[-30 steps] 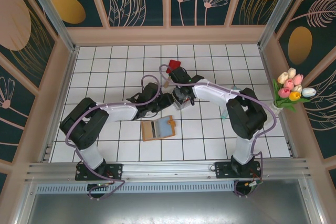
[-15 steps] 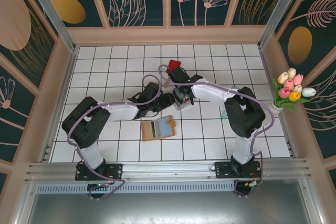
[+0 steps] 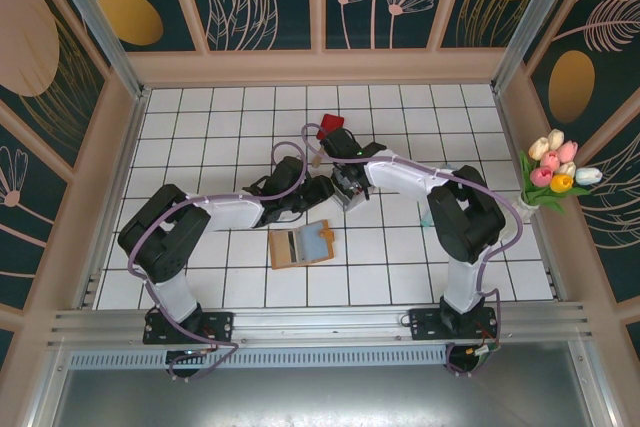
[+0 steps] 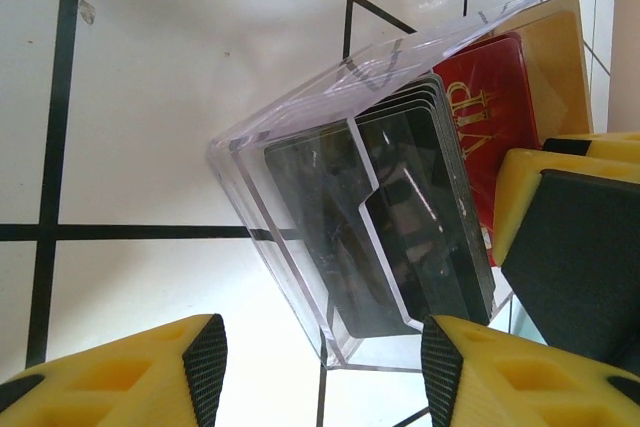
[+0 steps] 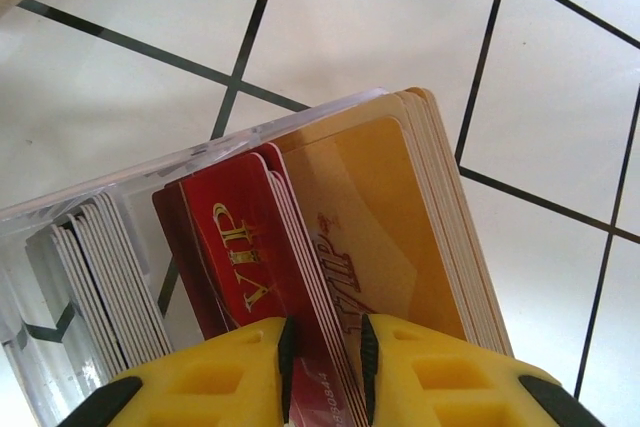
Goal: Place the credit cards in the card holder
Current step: Pick up the credit card from the storage box.
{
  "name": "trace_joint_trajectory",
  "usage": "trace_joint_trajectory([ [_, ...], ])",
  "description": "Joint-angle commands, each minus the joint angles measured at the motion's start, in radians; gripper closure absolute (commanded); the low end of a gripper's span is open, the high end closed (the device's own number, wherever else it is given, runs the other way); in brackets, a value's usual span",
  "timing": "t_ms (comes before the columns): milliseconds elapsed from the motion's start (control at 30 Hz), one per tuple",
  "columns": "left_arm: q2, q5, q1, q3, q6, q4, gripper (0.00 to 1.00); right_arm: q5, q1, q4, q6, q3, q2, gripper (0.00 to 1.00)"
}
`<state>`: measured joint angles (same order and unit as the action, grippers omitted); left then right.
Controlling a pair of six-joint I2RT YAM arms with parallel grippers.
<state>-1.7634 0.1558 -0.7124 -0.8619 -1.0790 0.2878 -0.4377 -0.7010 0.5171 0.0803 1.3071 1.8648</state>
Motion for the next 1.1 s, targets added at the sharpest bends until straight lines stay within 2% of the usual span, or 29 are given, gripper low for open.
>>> trace_joint_trajectory([
  [0,-0.018,0.019,0.008,-0.019,-0.01,0.019,0.43,-0.061,0.001,0.038,-0.029,0.032,-0.028,0.72],
  [267,-0.022,0.024,0.008,-0.02,-0.012,0.025,0.43,-0.064,0.001,0.038,-0.039,0.031,-0.026,0.73],
  [500,-0.024,0.027,0.007,-0.023,-0.012,0.028,0.43,-0.057,0.001,0.042,-0.043,0.034,-0.027,0.84],
  [1067,-0.028,0.037,0.007,-0.021,-0.014,0.035,0.43,-0.051,-0.003,0.068,-0.031,0.056,-0.067,0.86],
])
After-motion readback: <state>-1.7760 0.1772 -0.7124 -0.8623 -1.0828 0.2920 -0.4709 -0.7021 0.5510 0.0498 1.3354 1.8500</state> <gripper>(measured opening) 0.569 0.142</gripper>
